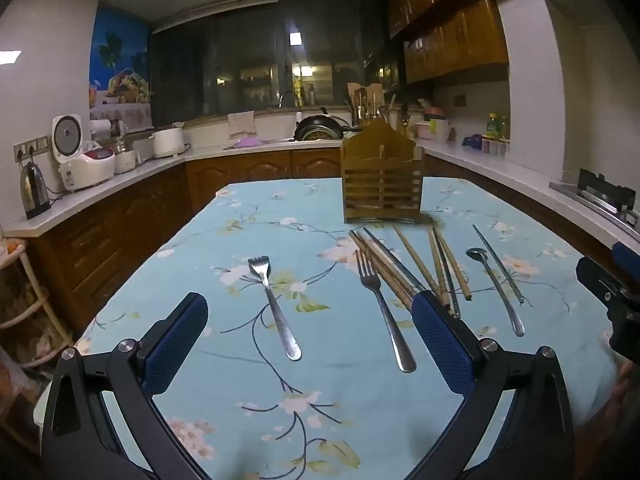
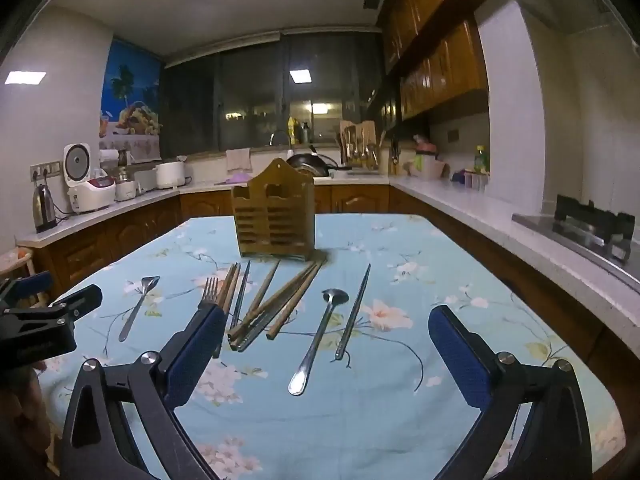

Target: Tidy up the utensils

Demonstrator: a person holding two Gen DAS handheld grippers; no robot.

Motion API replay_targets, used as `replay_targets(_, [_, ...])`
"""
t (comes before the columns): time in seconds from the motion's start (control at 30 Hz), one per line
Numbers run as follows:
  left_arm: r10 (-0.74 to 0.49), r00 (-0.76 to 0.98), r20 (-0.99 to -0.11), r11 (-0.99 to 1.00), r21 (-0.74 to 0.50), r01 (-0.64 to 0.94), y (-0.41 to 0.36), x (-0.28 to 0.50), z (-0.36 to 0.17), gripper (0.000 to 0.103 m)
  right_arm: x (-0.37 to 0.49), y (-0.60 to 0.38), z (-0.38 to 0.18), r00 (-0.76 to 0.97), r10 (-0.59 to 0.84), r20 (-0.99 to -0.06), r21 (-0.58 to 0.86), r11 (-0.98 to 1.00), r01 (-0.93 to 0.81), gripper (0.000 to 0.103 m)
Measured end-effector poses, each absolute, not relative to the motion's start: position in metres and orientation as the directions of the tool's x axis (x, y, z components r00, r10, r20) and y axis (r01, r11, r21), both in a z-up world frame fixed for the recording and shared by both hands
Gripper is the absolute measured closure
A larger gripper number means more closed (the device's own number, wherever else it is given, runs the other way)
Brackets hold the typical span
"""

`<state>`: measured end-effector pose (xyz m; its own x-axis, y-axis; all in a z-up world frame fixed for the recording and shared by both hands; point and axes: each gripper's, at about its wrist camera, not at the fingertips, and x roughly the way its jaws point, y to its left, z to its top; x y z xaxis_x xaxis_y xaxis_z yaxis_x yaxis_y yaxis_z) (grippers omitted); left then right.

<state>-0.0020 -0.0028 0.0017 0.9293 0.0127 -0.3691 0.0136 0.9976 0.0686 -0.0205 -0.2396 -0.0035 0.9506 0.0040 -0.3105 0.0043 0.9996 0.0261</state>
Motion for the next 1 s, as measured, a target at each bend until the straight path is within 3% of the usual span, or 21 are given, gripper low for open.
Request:
replay_targets(0.07, [0.019, 0.932, -0.361, 0.997, 0.081, 0.010, -0.005, -0.004, 0.003, 0.000, -0.018, -0.244, -0.004, 0.942, 0.009, -0.334, 0.041, 0.999, 0.005, 0.000])
replay_targets(0.1, [0.004, 0.929, -0.369, 0.997, 0.078, 0.027, -0.006, -0.003, 0.003, 0.000, -0.021, -0.237, -0.004, 0.958, -0.008, -0.286, -0.039, 0.999, -0.003, 0.001])
replay_targets(1.0, [-0.013, 0.937, -0.349, 0.999, 0.044, 0.030, -0.002, -0.011, 0.015, 0.000, -0.026, -0.235, 0.002, 0.957, 0.042, -0.285, 0.019, 0.999, -0.038, 0.000])
